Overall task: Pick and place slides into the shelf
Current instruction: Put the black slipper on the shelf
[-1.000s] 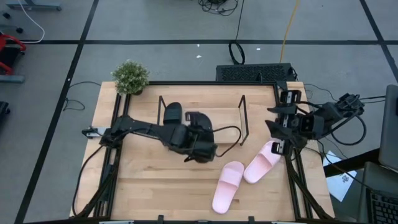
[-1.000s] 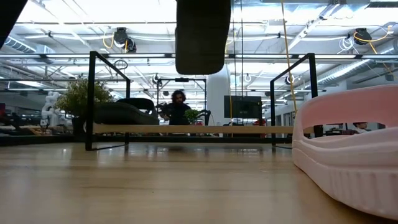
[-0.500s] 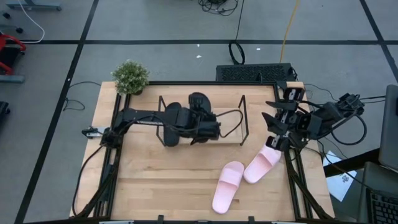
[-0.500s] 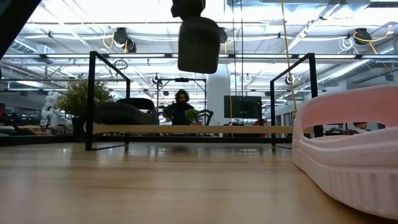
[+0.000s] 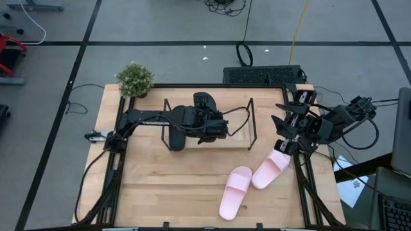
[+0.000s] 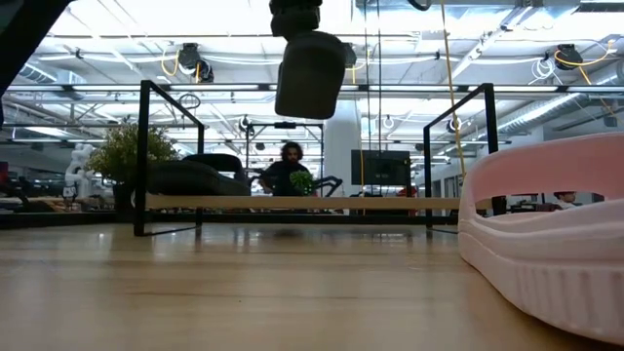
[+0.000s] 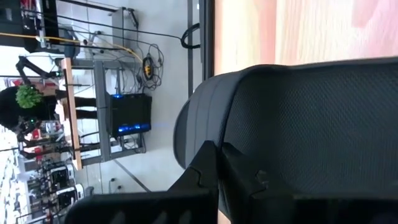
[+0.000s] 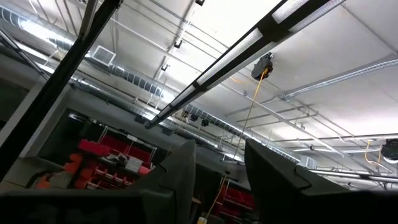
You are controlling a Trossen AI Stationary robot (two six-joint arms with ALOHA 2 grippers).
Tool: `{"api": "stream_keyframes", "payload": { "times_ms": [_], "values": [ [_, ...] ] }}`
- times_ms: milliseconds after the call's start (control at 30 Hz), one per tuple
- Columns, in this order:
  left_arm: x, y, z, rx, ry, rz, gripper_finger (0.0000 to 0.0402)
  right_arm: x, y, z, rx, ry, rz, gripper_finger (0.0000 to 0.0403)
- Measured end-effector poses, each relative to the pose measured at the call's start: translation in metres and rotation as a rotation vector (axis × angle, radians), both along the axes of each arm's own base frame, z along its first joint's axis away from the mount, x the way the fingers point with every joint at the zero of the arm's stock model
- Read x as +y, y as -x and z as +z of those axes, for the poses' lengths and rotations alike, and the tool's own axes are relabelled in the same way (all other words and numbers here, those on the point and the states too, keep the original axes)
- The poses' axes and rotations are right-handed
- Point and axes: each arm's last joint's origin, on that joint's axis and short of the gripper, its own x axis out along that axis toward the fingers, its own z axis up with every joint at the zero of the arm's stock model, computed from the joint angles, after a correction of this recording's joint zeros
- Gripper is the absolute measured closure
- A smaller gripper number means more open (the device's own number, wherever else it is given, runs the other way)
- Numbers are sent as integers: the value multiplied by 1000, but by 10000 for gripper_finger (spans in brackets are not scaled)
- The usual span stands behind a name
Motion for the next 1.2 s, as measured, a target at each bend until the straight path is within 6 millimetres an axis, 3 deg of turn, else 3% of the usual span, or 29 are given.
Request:
{"api": "stream_keyframes", "payload": {
  "times_ms": [233, 567, 767, 1033, 1200],
  "values": [
    [-6, 0, -22, 44, -13, -20, 401, 0, 0, 0, -4, -30, 24, 275],
    [-19, 43, -31, -116, -13, -93, 401, 0, 0, -1, 6, -54, 15, 275],
    [-15, 64, -42, -152, 13, -112, 401, 0, 0, 0, 4, -55, 15, 275],
    [-9, 68, -76, -81, 20, -136, 401, 0, -1, -1, 7, -54, 15, 275],
    [-2, 66, -84, -95, 19, -132, 401, 1, -3, -2, 11, -51, 13, 275]
  ]
}}
